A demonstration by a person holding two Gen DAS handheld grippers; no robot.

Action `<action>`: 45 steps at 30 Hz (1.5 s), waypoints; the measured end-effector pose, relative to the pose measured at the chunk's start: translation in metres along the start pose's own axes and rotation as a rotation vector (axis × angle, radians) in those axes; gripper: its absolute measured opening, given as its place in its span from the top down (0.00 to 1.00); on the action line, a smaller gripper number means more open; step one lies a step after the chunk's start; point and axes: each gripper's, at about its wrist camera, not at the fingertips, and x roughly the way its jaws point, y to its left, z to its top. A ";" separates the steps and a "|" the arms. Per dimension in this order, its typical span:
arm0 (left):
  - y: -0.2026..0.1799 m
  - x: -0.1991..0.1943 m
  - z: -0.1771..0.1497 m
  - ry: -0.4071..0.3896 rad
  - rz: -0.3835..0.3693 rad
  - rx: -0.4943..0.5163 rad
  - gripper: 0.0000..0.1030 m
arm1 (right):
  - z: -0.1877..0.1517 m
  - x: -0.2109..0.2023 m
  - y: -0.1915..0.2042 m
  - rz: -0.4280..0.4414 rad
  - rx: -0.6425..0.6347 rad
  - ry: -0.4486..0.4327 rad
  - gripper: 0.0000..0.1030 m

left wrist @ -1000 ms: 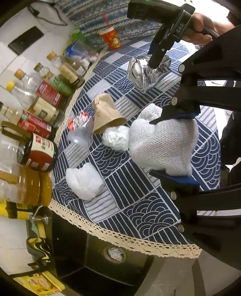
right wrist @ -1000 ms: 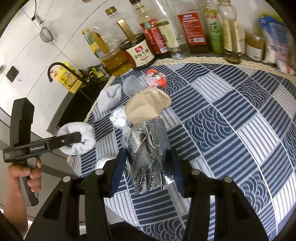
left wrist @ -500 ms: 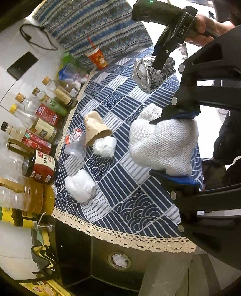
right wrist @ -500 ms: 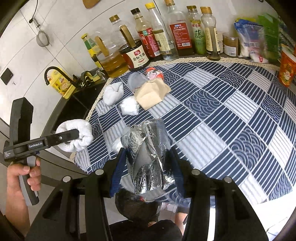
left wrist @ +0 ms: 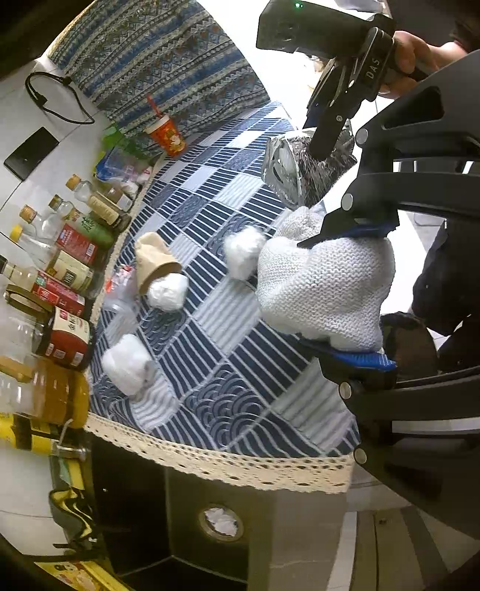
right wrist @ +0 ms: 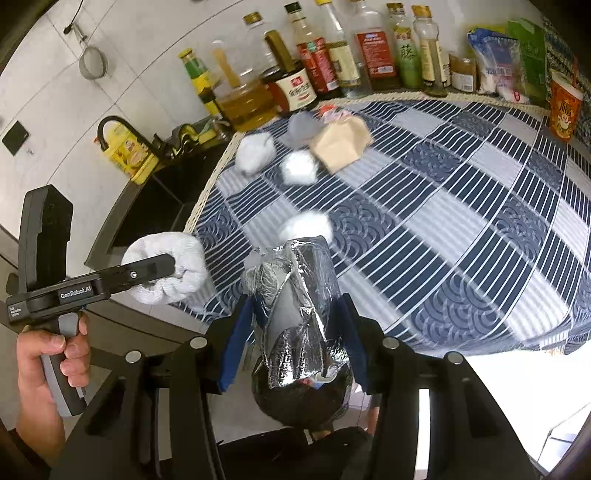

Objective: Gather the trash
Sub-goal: 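Carry the mesh tissue and foil wad down to the black bin, then open the left tool over the bin while the right tool drops the foil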

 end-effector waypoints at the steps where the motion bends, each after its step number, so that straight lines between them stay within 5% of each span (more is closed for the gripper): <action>1: 0.003 0.000 -0.004 0.005 -0.002 -0.001 0.57 | -0.003 0.002 0.002 0.000 -0.002 0.004 0.53; 15: 0.041 0.010 -0.055 0.093 0.006 -0.043 0.57 | -0.051 0.045 0.032 0.016 0.017 0.109 0.53; 45: 0.110 0.108 -0.155 0.401 0.112 -0.176 0.57 | -0.158 0.170 -0.004 -0.037 0.146 0.441 0.52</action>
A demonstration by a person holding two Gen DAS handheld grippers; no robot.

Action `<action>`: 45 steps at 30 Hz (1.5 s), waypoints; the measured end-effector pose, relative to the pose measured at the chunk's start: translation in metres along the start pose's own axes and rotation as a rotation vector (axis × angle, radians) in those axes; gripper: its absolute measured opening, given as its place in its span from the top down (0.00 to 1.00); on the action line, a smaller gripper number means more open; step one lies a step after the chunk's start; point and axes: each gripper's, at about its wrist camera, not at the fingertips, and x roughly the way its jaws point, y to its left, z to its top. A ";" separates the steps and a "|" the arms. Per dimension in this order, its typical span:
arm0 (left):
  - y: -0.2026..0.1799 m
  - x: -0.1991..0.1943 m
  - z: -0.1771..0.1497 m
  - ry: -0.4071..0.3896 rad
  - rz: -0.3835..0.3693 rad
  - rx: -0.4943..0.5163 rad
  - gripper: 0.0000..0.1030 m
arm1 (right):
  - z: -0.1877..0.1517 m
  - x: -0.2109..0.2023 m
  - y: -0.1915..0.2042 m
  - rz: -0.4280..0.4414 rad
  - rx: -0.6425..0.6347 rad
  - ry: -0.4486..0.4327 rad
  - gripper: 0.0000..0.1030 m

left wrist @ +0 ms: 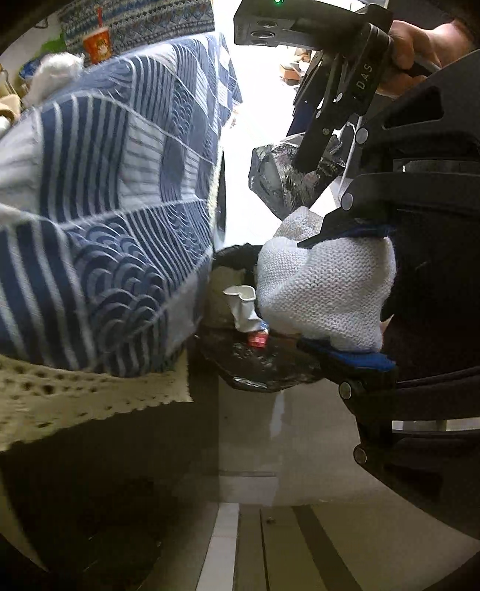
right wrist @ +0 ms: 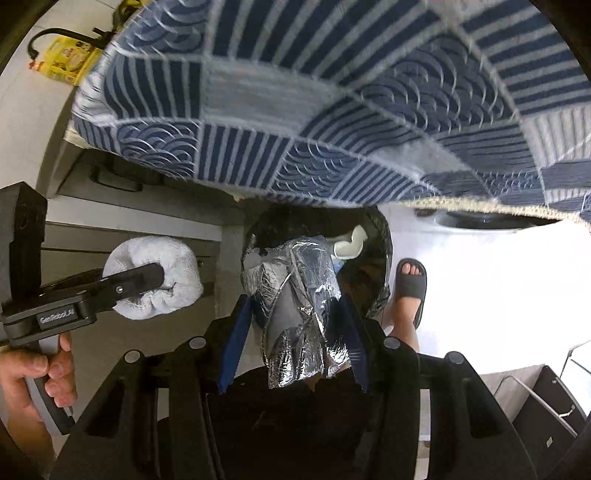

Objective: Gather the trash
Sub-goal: 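Open the left tool over the bin while the right tool drops the foil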

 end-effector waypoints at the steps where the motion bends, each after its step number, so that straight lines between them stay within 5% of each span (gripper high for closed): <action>1: 0.001 0.003 0.000 0.008 0.000 -0.002 0.57 | -0.001 0.005 -0.001 -0.009 0.008 0.008 0.52; 21: 0.020 0.060 0.009 0.090 0.047 -0.032 0.55 | -0.004 0.077 -0.041 0.085 0.277 0.121 0.48; 25: 0.020 0.066 0.009 0.088 0.068 -0.028 0.22 | -0.002 0.076 -0.041 0.053 0.269 0.105 0.32; 45: 0.027 0.030 0.012 0.022 0.034 -0.051 0.22 | 0.000 0.030 -0.029 0.031 0.243 0.038 0.29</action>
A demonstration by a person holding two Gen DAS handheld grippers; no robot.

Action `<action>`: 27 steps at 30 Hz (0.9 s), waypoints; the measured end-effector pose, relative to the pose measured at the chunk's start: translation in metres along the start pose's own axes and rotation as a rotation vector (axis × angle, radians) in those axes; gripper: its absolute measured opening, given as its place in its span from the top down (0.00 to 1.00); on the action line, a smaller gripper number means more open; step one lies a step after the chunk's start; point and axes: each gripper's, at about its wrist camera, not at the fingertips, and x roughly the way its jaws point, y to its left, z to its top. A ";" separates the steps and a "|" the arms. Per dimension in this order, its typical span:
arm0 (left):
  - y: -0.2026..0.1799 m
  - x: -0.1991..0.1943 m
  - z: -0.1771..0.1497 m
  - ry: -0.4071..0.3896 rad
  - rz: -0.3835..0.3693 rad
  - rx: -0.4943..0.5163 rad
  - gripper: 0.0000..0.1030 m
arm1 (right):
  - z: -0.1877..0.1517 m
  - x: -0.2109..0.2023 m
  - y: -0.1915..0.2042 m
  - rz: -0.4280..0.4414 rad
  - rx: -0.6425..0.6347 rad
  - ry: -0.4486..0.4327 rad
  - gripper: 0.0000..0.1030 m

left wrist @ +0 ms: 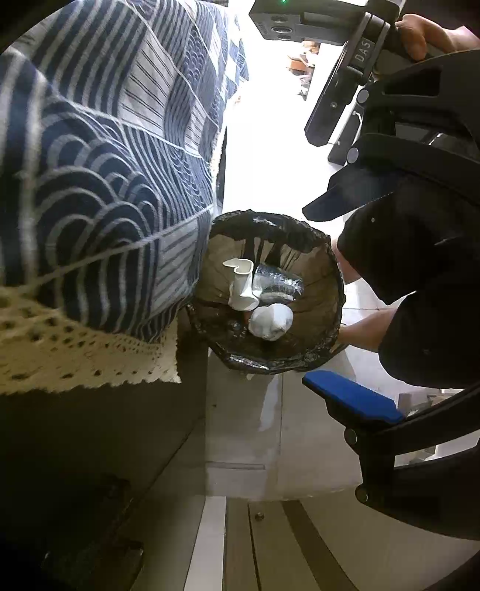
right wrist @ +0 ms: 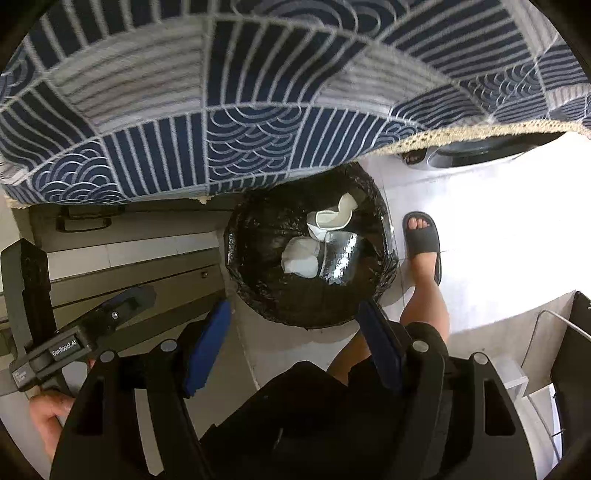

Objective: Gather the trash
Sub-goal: 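Open the left tool over the bin while the right tool drops the foil, then raise both tools back over the counter toward the remaining tissues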

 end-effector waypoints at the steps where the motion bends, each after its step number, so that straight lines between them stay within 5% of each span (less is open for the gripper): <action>1: 0.001 -0.004 0.000 -0.004 -0.006 0.000 0.22 | 0.000 -0.004 0.002 -0.003 -0.010 -0.008 0.28; 12: -0.017 -0.079 -0.005 -0.134 -0.100 0.048 0.22 | -0.007 -0.107 0.037 -0.015 -0.131 -0.213 0.15; 17: -0.036 -0.112 -0.007 -0.198 -0.128 0.104 0.14 | -0.008 -0.159 0.052 -0.018 -0.197 -0.317 0.13; 19: -0.043 -0.125 -0.007 -0.239 -0.111 0.120 0.13 | -0.007 -0.181 0.060 -0.001 -0.242 -0.356 0.04; 27: -0.073 -0.166 0.006 -0.337 -0.125 0.147 0.07 | 0.020 -0.231 0.072 0.014 -0.348 -0.461 0.04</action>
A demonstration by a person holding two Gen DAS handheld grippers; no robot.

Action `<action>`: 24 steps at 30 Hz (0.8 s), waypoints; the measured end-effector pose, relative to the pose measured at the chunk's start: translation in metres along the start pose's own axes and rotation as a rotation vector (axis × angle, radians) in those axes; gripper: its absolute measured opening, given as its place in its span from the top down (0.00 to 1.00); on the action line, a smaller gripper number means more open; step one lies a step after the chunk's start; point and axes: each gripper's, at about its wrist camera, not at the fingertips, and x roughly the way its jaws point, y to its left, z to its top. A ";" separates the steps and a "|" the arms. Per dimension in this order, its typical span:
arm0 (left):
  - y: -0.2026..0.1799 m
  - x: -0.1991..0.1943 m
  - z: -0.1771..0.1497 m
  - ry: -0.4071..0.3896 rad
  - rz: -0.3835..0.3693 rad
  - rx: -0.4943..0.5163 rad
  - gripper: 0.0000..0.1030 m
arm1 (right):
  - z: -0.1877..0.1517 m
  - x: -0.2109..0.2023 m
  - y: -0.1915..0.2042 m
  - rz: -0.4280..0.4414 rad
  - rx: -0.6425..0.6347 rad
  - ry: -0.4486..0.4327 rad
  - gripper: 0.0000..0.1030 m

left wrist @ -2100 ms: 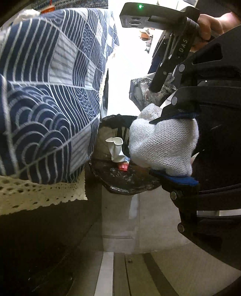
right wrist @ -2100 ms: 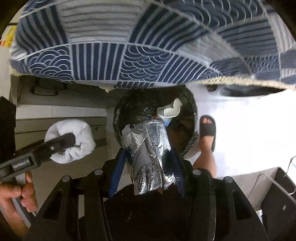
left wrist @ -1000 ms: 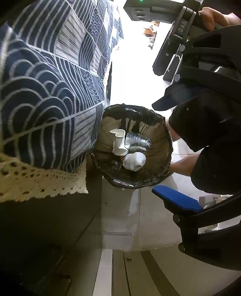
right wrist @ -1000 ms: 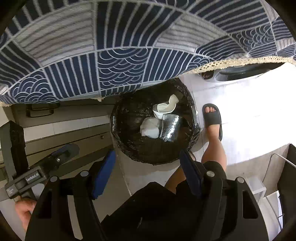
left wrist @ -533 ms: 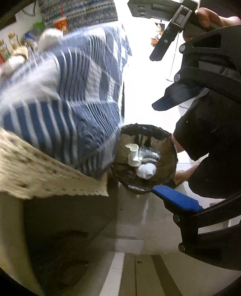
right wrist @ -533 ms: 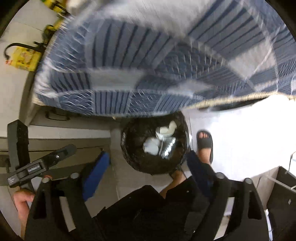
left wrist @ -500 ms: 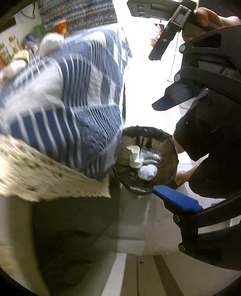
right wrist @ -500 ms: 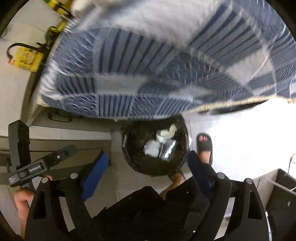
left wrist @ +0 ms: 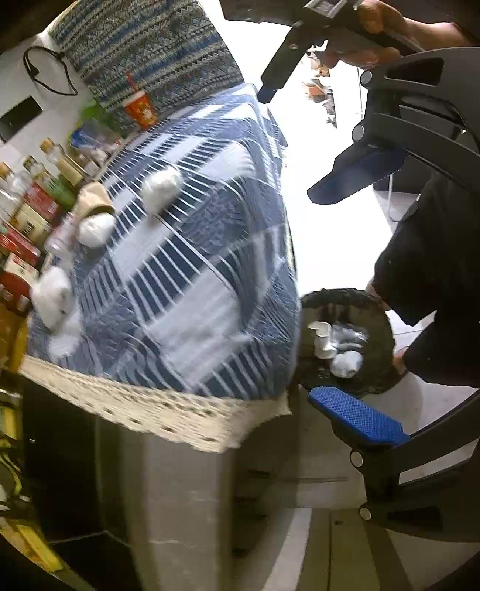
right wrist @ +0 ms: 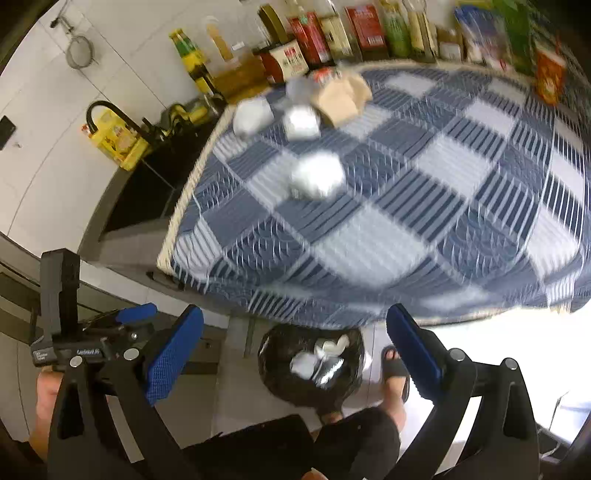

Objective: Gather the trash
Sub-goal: 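Raise both tools back over the counter toward the remaining tissues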

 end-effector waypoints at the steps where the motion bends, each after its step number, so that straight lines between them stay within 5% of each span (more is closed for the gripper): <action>1: -0.003 -0.003 0.004 -0.012 0.001 0.002 0.07 | 0.009 -0.004 -0.003 -0.003 -0.017 -0.015 0.04; 15: -0.087 0.016 0.076 -0.109 0.057 -0.019 0.07 | 0.110 -0.022 -0.061 0.016 -0.161 -0.117 0.04; 24: -0.121 0.063 0.111 -0.072 0.113 -0.022 0.07 | 0.150 -0.007 -0.091 0.080 -0.203 -0.092 0.04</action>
